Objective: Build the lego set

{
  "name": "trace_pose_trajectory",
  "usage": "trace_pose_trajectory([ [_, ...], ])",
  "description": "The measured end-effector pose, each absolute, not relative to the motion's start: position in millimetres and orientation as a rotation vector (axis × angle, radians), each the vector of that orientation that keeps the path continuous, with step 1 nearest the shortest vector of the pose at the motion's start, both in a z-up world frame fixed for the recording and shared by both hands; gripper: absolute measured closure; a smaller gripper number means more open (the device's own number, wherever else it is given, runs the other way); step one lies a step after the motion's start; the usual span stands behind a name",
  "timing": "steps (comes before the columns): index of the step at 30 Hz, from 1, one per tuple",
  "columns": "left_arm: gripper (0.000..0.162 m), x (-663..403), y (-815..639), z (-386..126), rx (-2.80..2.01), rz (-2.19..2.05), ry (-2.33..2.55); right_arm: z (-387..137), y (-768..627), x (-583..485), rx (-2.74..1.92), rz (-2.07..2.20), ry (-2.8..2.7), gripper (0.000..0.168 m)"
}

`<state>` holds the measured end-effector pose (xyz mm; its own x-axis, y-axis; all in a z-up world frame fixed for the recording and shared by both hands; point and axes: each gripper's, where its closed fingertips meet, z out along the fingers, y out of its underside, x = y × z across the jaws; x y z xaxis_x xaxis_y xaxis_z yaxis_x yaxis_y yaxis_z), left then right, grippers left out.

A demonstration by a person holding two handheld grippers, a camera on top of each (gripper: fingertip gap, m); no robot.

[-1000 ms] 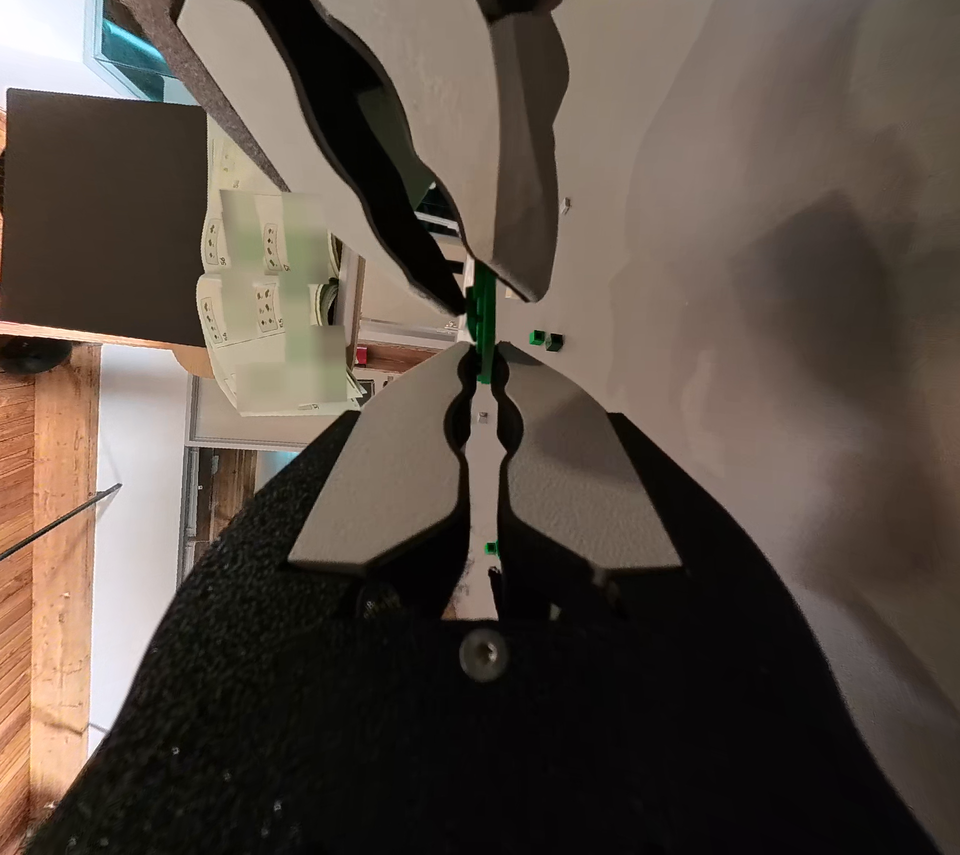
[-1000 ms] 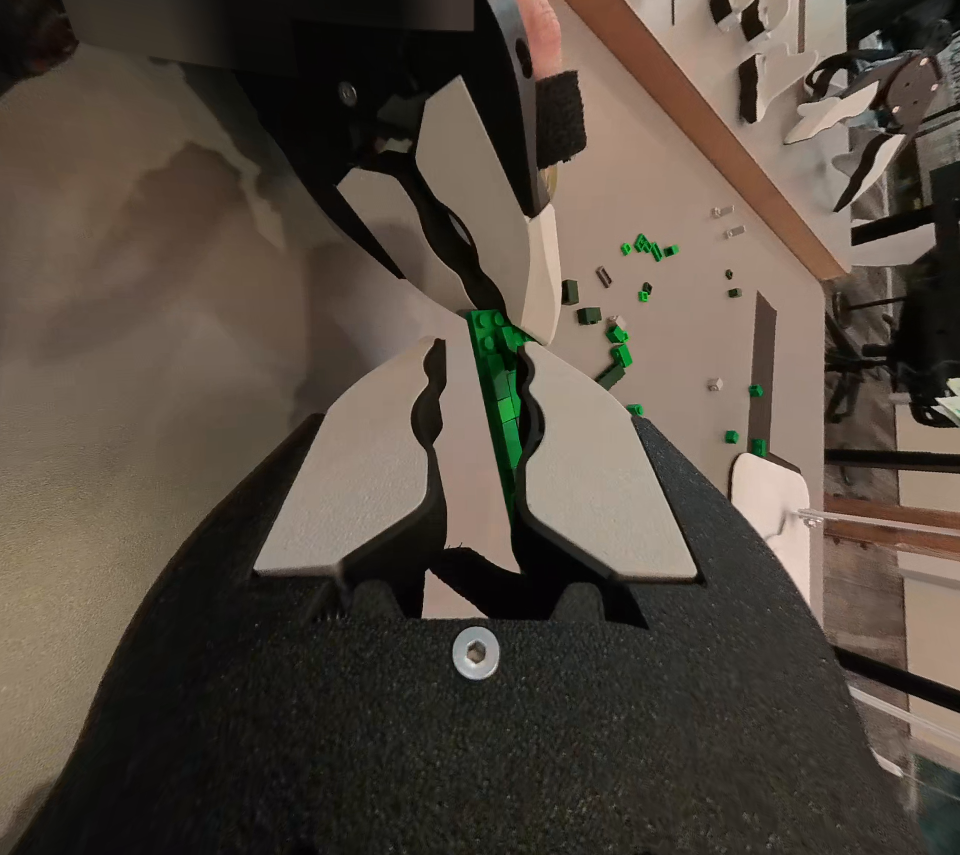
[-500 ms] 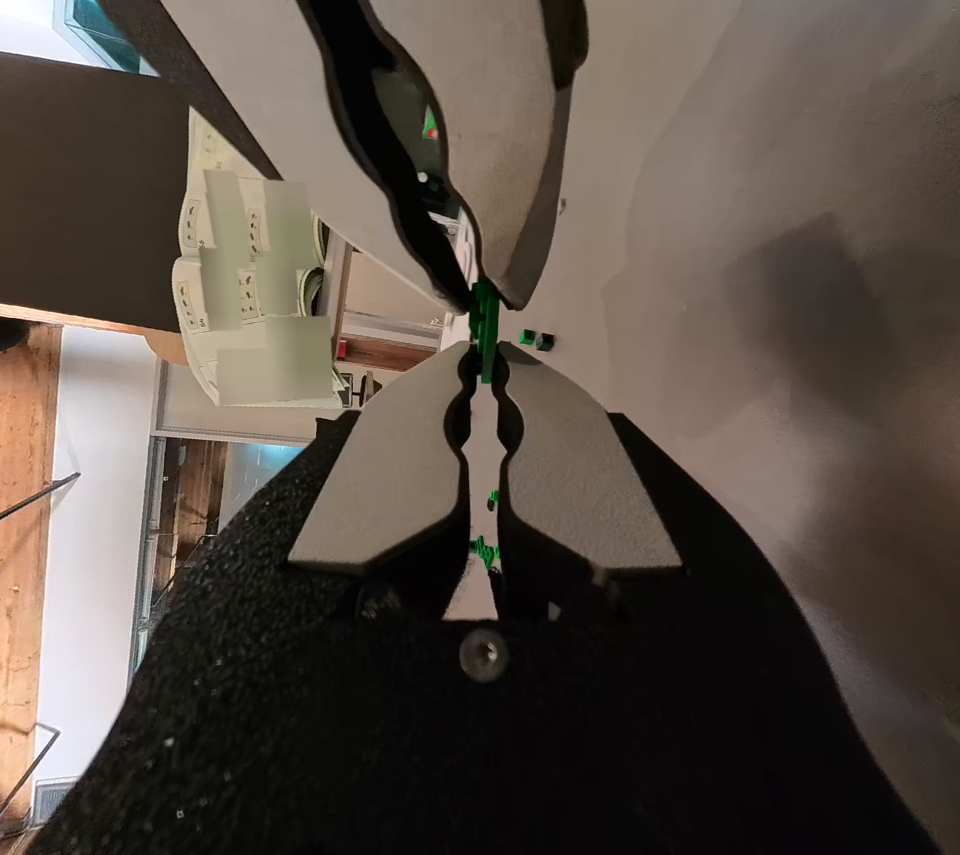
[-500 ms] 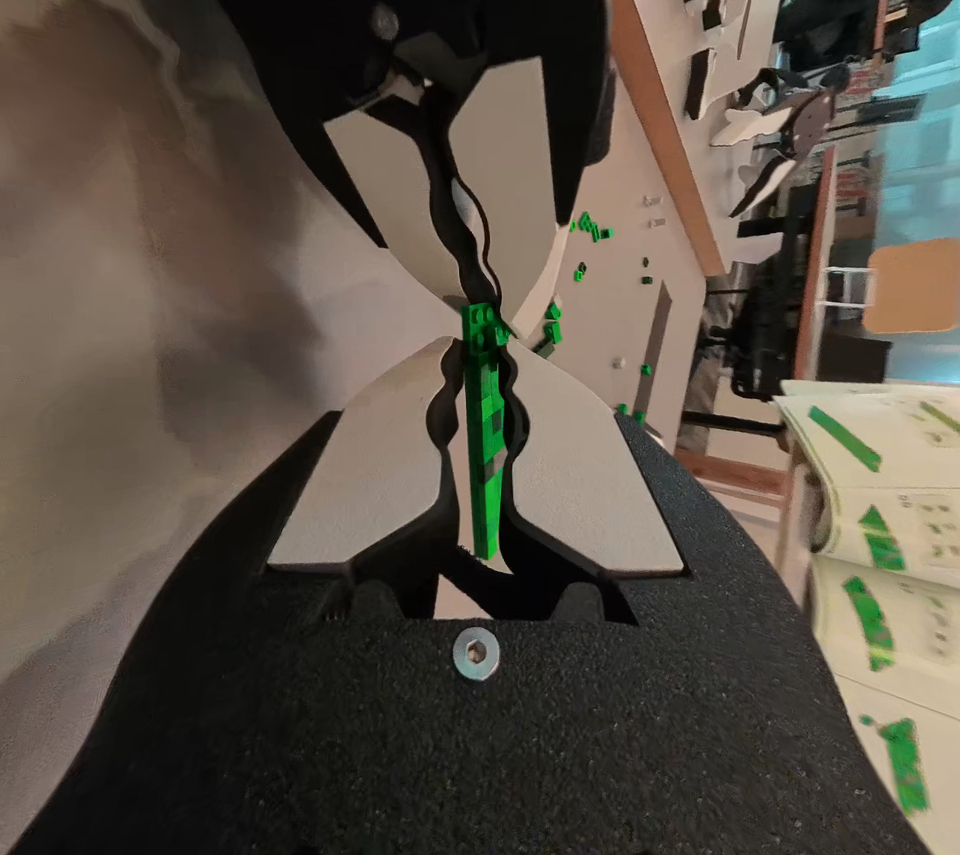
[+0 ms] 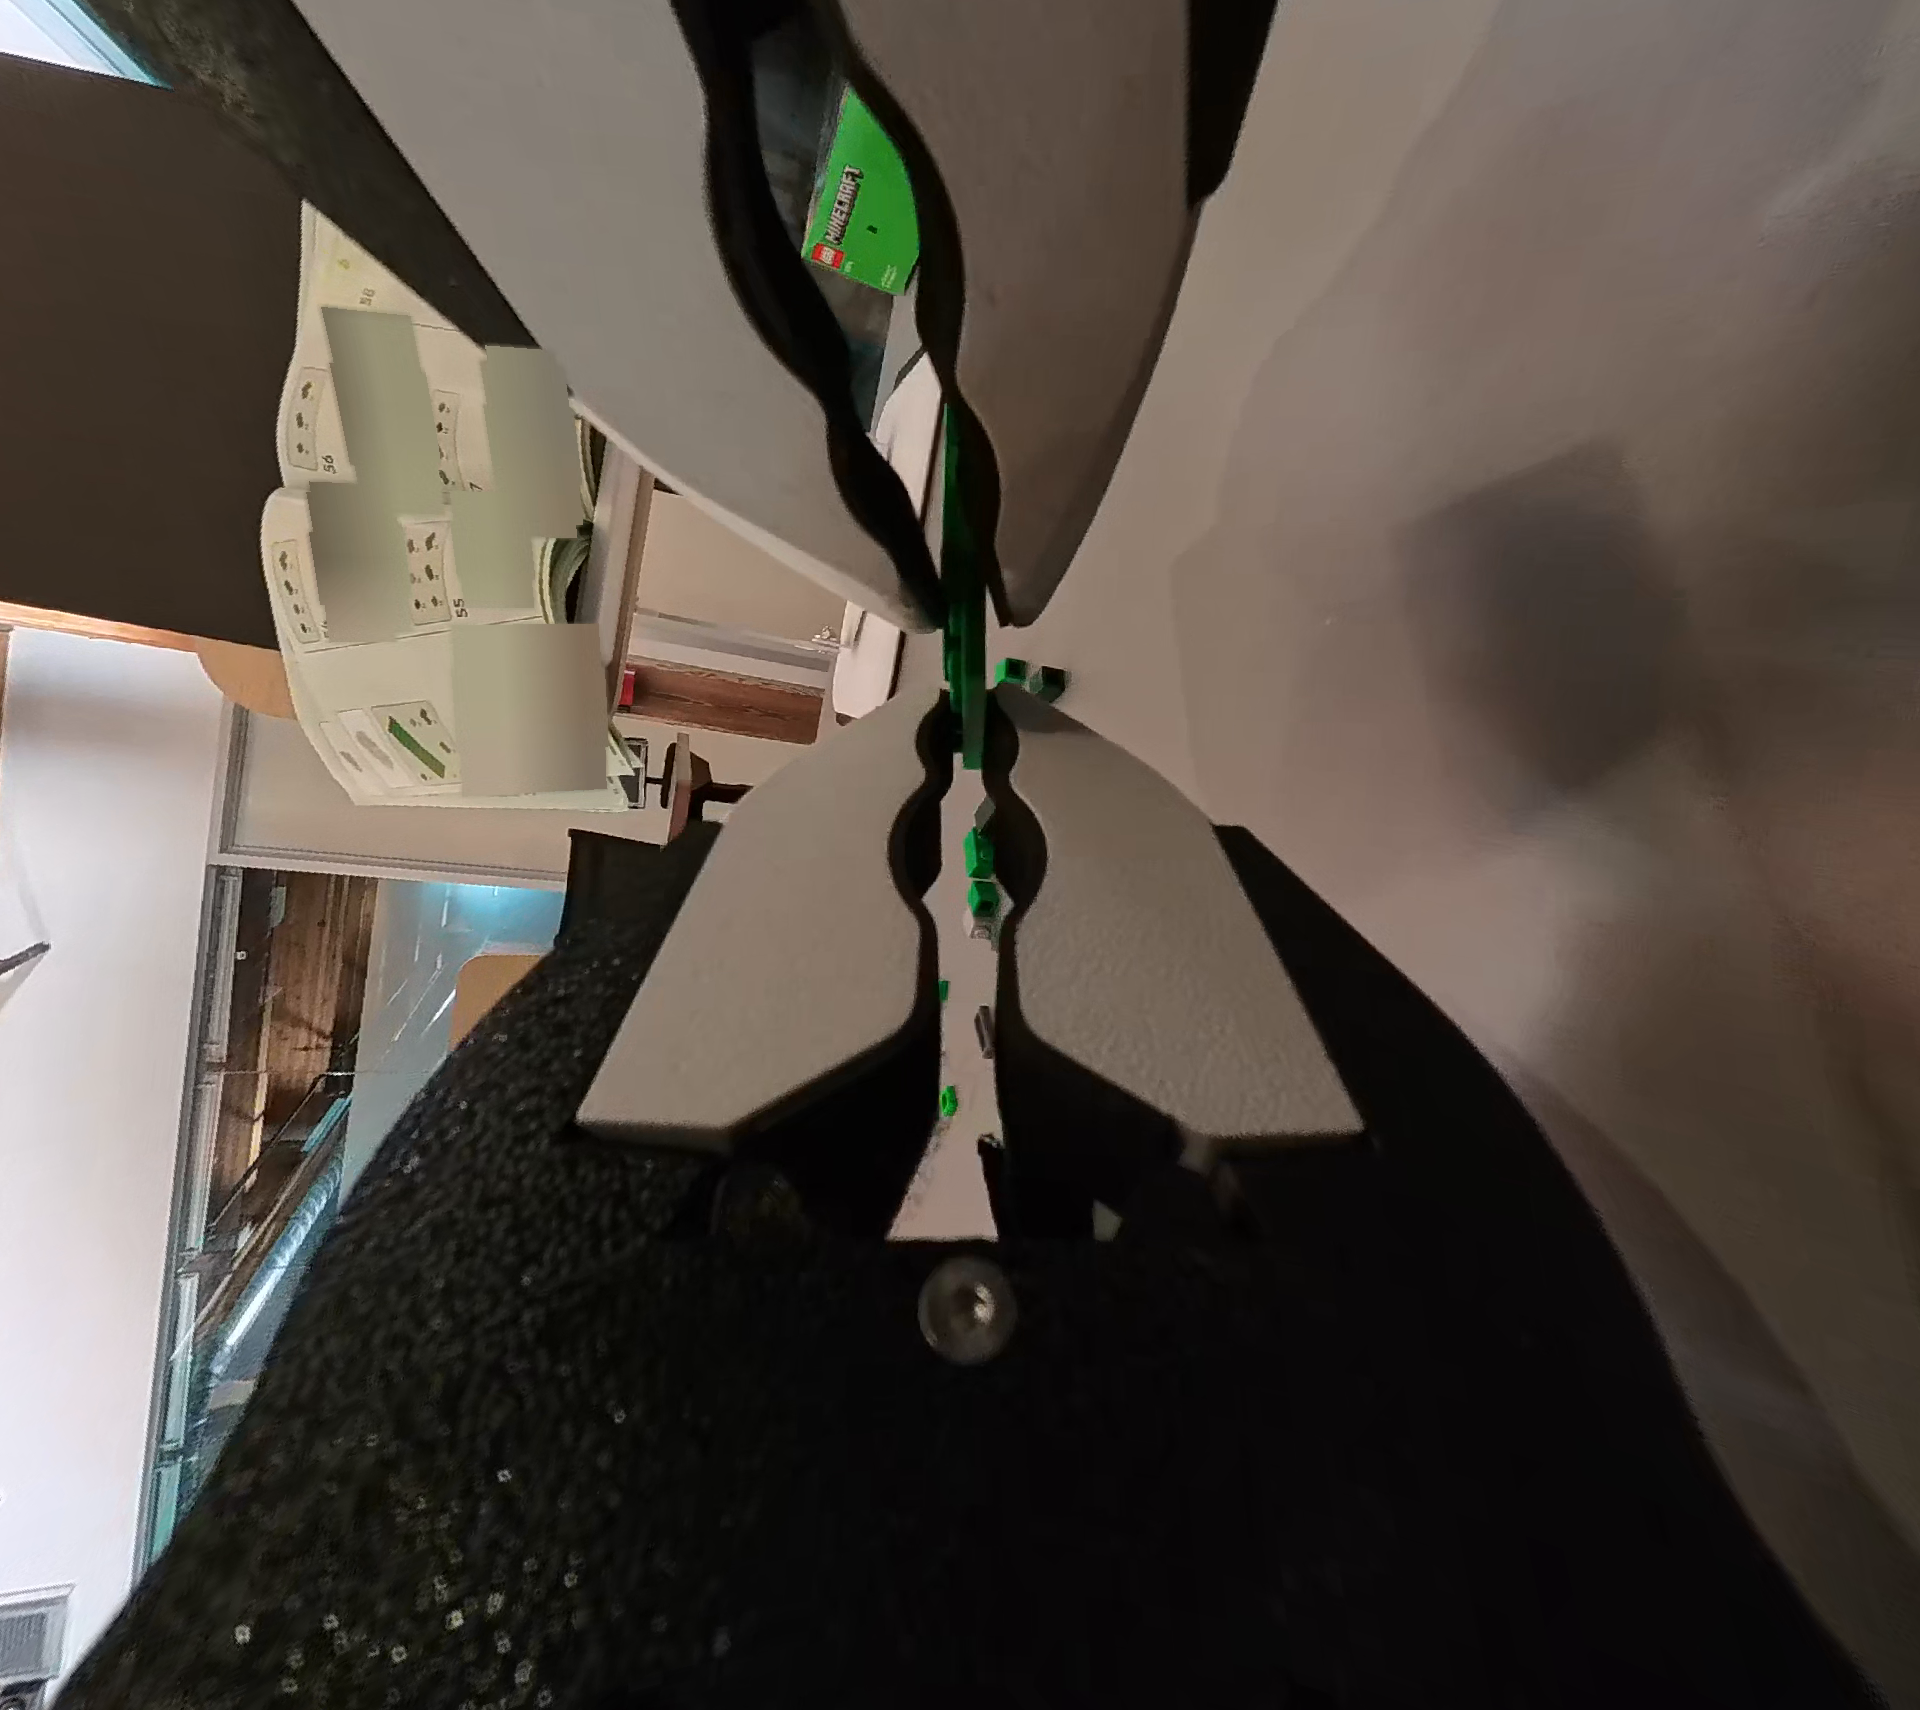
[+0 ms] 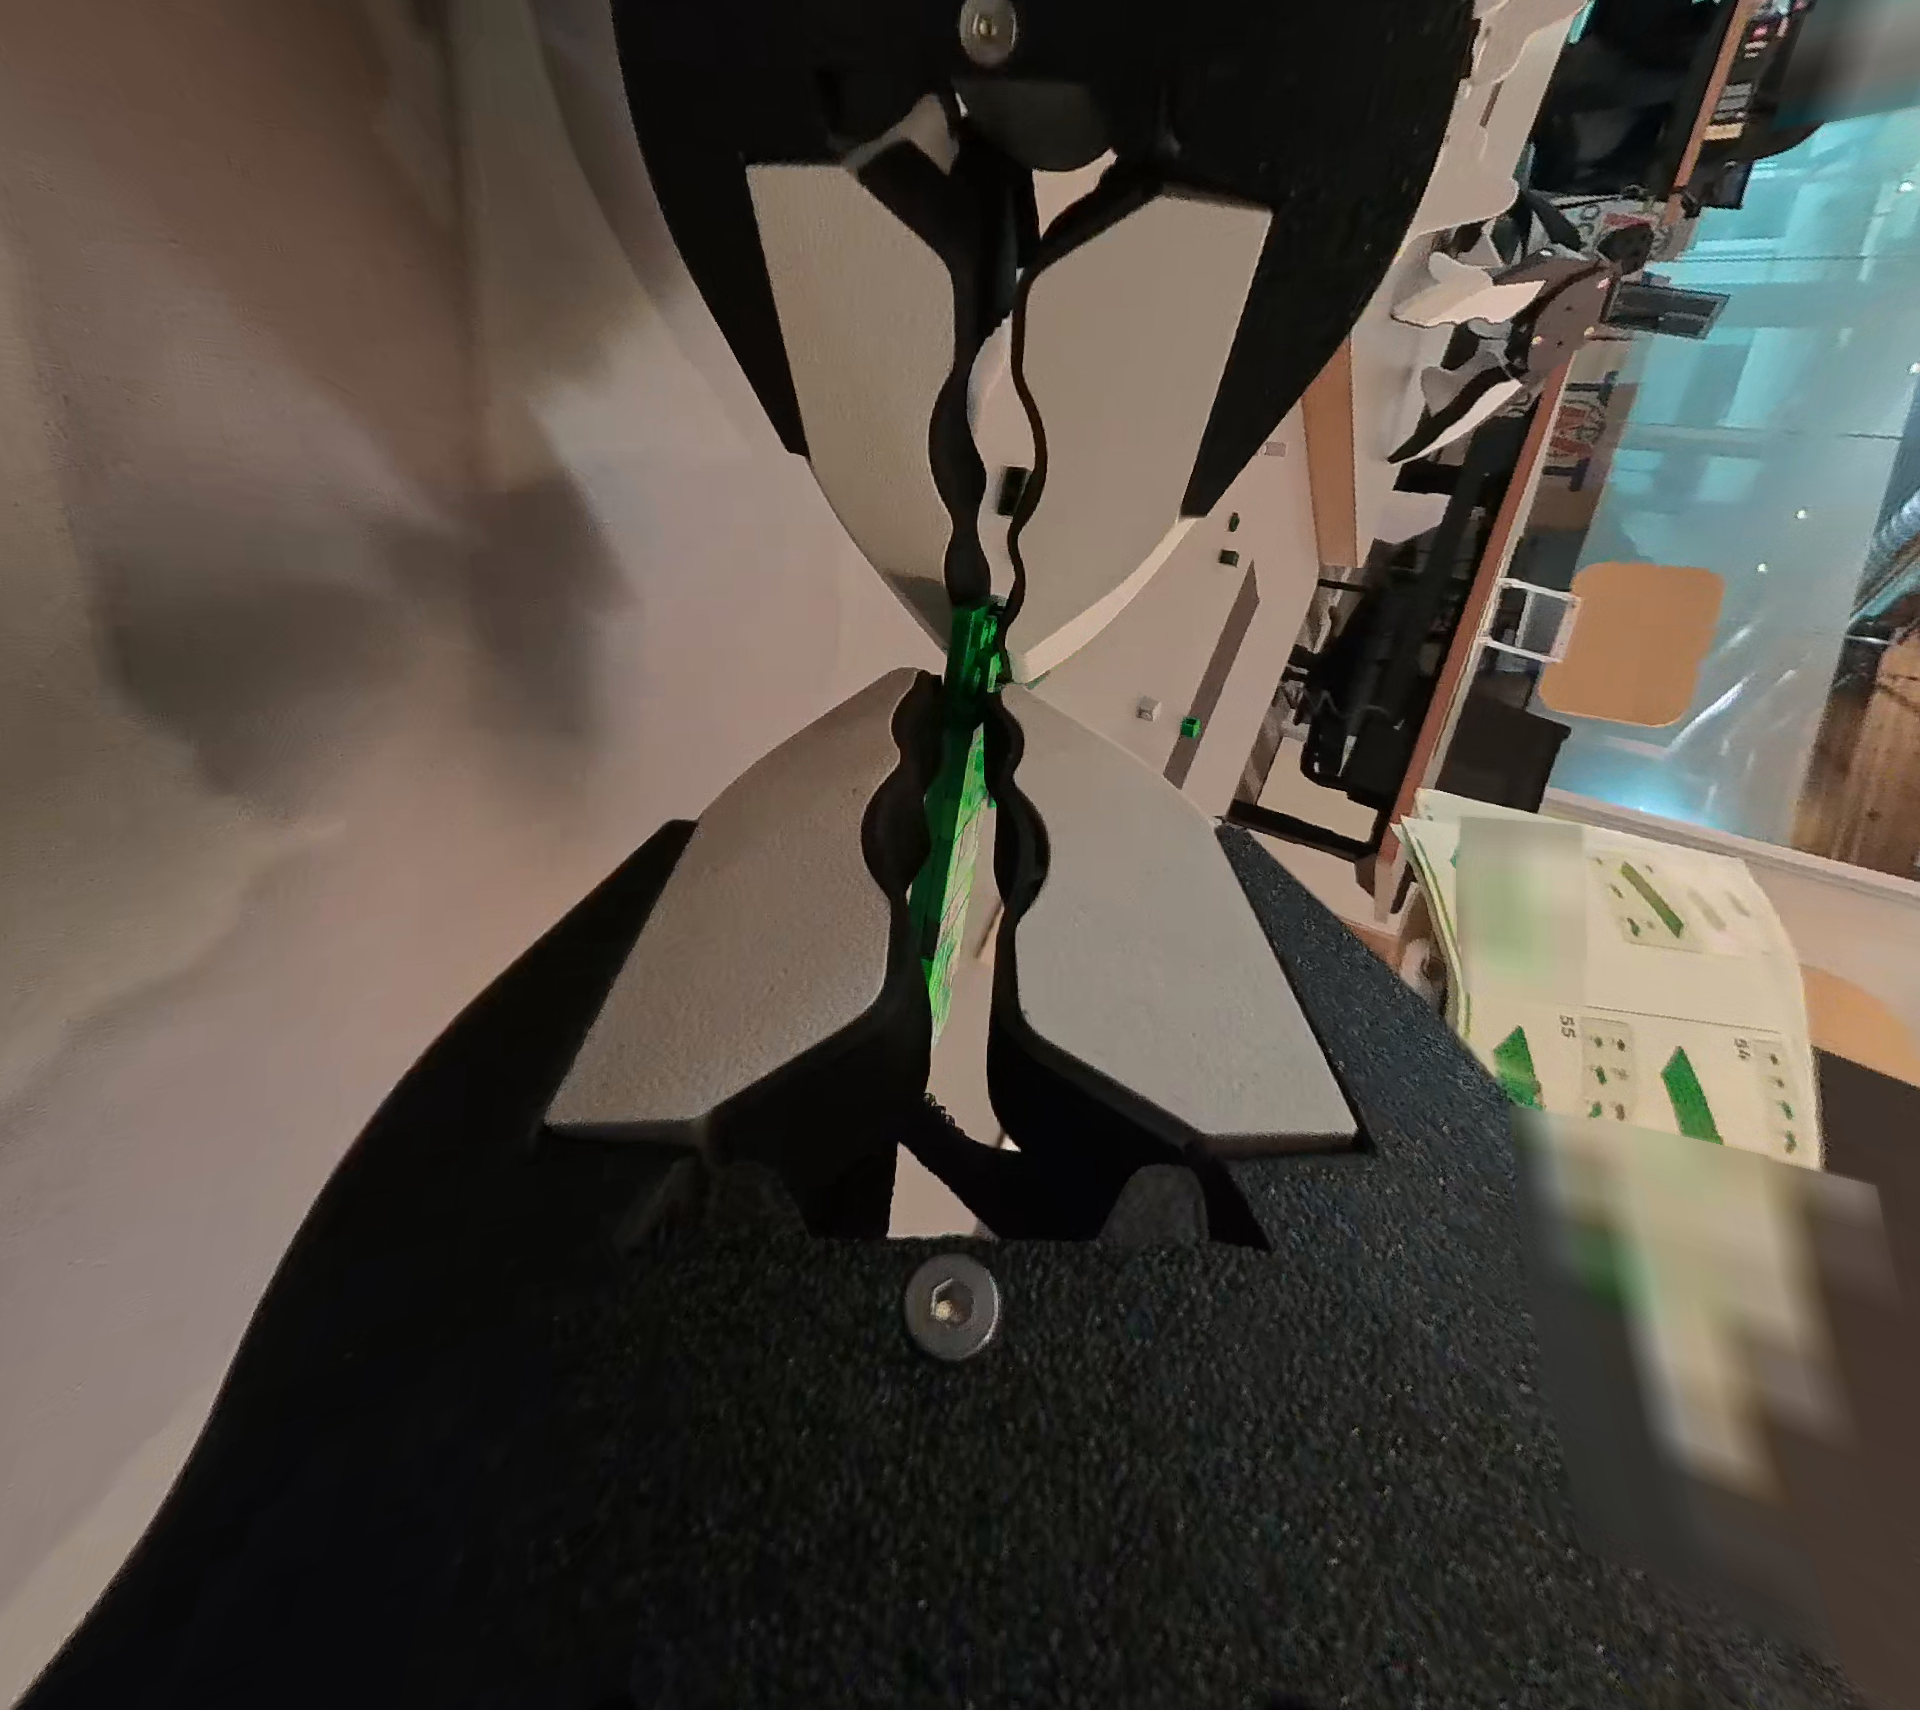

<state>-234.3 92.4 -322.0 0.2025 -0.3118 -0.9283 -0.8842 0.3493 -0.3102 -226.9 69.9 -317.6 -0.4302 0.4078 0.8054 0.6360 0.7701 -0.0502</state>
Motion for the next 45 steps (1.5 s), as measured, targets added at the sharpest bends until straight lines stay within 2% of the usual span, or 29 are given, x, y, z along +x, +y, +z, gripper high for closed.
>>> trace_pose_trajectory([
  [3, 0.158, -236.8, 93.6, -322.3, -1.167, 0.612, 1.366, -317.4, 70.0, -229.3, -0.889, -0.155, -2.003, 0.159],
  [4, 0.158, -236.4, 93.1, -319.6, -1.152, 0.603, 1.357, -313.6, 70.4, -227.5, -0.943, -0.074, -1.963, 0.153],
  [5, 0.158, -236.4, 92.8, -319.6, -1.160, 0.581, 1.356, -309.2, 73.8, -223.4, -0.990, -0.037, -1.926, 0.139],
  [6, 0.158, -237.9, 93.6, -320.2, -1.171, 0.579, 1.351, -305.0, 79.2, -218.9, -1.016, -0.032, -1.886, 0.138],
  [11, 0.158, -236.1, 93.0, -317.0, -1.161, 0.568, 1.336, -318.7, 104.4, -200.4, -0.913, -0.294, -1.867, 0.134],
  [13, 0.158, -235.3, 92.4, -314.2, -1.149, 0.572, 1.325, -316.6, 109.1, -202.1, -0.824, -0.387, -1.804, 0.158],
  [17, 0.156, -234.3, 92.0, -311.7, -1.183, 0.473, 1.282, -316.1, 114.5, -204.1, -0.804, -0.397, -1.735, 0.162],
  [23, 0.124, -244.9, 102.3, -310.5, -1.540, -0.059, 1.050, -292.8, 136.2, -194.0, -0.713, -0.485, -1.552, 0.162],
  [26, 0.141, -238.7, 98.1, -293.0, -1.653, -0.602, 0.833, -284.2, 142.6, -191.2, -0.643, -0.536, -1.492, 0.162],
  [29, 0.137, -232.9, 96.5, -275.3, -1.718, -1.125, 0.636, -281.3, 144.5, -191.6, -0.579, -0.574, -1.459, 0.162],
  [31, 0.137, -232.3, 99.9, -275.9, -1.789, -1.330, 0.531, -280.2, 143.2, -192.6, -0.543, -0.586, -1.442, 0.162],
  [37, 0.153, -225.5, 94.8, -280.4, -1.859, -1.672, 0.396, -281.3, 141.3, -195.0, -0.511, -0.600, -1.416, 0.162],
  [45, 0.150, -228.9, 94.5, -281.7, -1.850, -1.861, 0.259, -285.8, 136.2, -197.8, -0.455, -0.633, -1.409, 0.162],
])
